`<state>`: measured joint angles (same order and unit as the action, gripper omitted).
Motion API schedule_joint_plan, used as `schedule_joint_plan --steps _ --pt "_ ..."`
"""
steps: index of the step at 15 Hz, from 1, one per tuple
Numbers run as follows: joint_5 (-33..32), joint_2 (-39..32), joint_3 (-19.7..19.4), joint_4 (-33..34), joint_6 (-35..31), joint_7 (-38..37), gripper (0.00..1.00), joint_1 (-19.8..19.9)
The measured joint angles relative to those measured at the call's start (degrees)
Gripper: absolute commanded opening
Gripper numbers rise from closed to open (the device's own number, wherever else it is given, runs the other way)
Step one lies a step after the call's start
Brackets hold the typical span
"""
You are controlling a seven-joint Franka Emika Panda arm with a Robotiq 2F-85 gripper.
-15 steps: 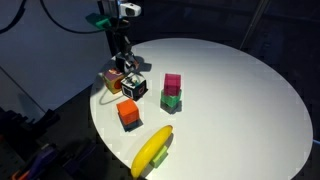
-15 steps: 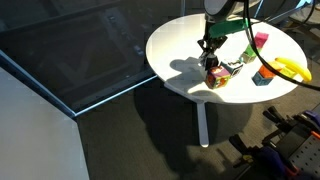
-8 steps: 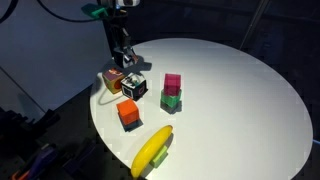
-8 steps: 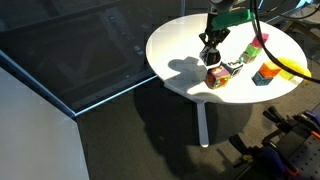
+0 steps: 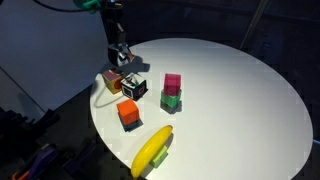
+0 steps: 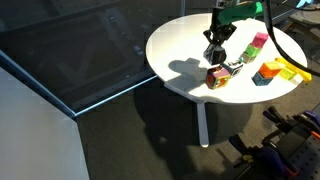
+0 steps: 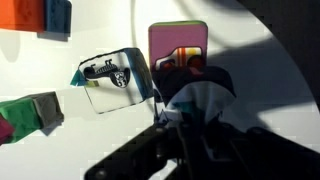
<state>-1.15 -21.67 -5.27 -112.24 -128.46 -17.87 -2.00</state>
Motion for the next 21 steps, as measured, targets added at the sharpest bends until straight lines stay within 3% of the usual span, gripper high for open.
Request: schedule_joint_plan --steps 10,21 --pt "0.0 2.92 -0.01 -5.72 -0.02 0.0 0.22 0.0" --pt "0.0 4.29 0.26 -10.22 -5.34 1.48 0.28 0.01"
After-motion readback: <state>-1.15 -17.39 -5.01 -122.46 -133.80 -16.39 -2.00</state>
